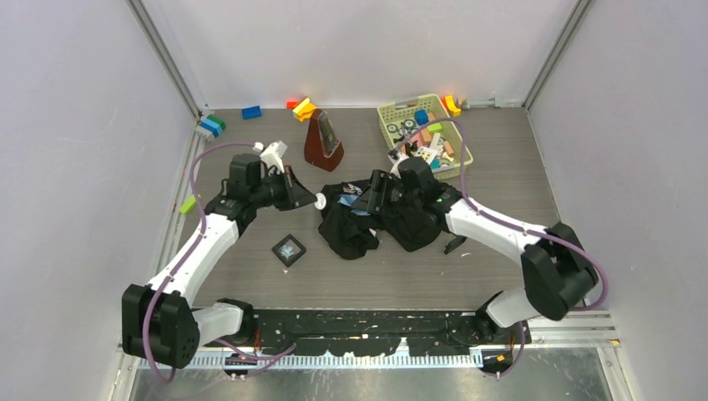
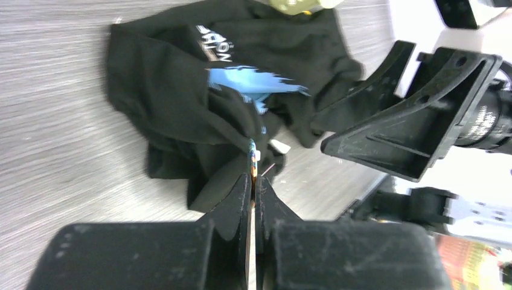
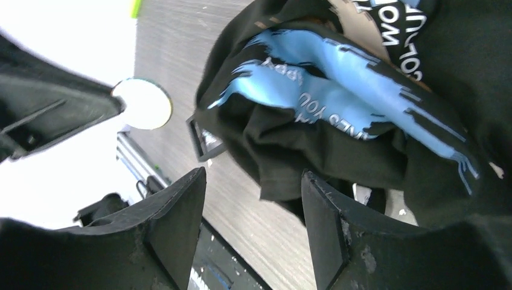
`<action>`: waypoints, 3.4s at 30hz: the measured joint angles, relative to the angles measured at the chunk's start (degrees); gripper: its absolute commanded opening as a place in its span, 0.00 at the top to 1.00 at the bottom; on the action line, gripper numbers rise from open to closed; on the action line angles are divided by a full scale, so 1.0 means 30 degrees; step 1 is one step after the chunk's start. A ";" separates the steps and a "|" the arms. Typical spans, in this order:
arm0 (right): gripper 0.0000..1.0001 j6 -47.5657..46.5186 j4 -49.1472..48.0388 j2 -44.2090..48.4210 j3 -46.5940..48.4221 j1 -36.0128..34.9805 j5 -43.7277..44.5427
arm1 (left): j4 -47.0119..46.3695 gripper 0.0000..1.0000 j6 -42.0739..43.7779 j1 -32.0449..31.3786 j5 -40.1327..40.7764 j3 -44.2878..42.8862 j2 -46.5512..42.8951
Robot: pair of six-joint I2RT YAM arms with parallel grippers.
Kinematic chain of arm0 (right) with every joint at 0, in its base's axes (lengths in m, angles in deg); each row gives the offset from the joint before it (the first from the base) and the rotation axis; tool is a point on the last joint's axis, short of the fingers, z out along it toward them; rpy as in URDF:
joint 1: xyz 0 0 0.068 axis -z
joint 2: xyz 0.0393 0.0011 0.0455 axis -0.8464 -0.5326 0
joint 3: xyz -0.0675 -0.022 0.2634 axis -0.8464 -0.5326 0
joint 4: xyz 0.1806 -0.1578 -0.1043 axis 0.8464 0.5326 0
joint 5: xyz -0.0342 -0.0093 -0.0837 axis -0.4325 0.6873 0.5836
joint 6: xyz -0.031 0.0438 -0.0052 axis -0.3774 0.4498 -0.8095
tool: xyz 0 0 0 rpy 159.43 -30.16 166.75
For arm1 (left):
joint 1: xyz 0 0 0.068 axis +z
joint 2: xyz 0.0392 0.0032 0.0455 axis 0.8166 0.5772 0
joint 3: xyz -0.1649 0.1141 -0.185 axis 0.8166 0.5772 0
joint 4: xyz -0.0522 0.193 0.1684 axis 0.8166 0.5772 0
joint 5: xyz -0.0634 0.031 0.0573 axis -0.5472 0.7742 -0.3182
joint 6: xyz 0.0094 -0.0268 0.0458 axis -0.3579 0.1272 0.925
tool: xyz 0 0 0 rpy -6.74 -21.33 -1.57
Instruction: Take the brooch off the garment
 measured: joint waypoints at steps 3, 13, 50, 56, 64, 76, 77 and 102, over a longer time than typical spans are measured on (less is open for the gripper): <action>0.34 -0.0168 -0.0933 0.1683 -0.1231 0.0015 -0.0641 | -0.2186 1.00 -0.2514 0.0911 -0.2623 0.0882 0.0036; 0.25 0.0641 -0.5362 0.4116 -0.2149 0.0036 -0.3803 | -1.3886 1.00 -1.2335 0.1275 -0.7737 0.3694 0.0787; 0.64 0.3177 -0.8233 0.2688 -0.0969 -0.0350 -0.5719 | -2.2258 1.00 -1.8163 0.0860 -1.0098 0.4918 0.1377; 0.70 0.3606 -0.8473 0.2302 -0.0852 -0.0357 -0.6047 | -2.2527 1.00 -1.7959 0.0794 -1.0229 0.4925 0.1384; 0.74 0.4044 -0.8342 0.2251 -0.0758 -0.0364 -0.5952 | -2.2673 1.00 -1.7558 0.0794 -1.0171 0.5034 0.1384; 0.76 0.5850 -0.8276 0.2251 -0.1005 -0.0423 -0.4896 | -2.2746 1.00 -1.6721 0.0794 -0.9384 0.5450 0.1035; 0.73 0.6040 -0.8342 0.2251 -0.1115 -0.0393 -0.4845 | -2.2746 1.00 -1.6706 0.0780 -0.9304 0.5523 0.1013; 0.14 0.5253 -0.6710 0.4153 -0.2412 0.0794 -0.3825 | -2.2462 1.00 -1.5635 0.0619 -0.9012 0.6076 0.0954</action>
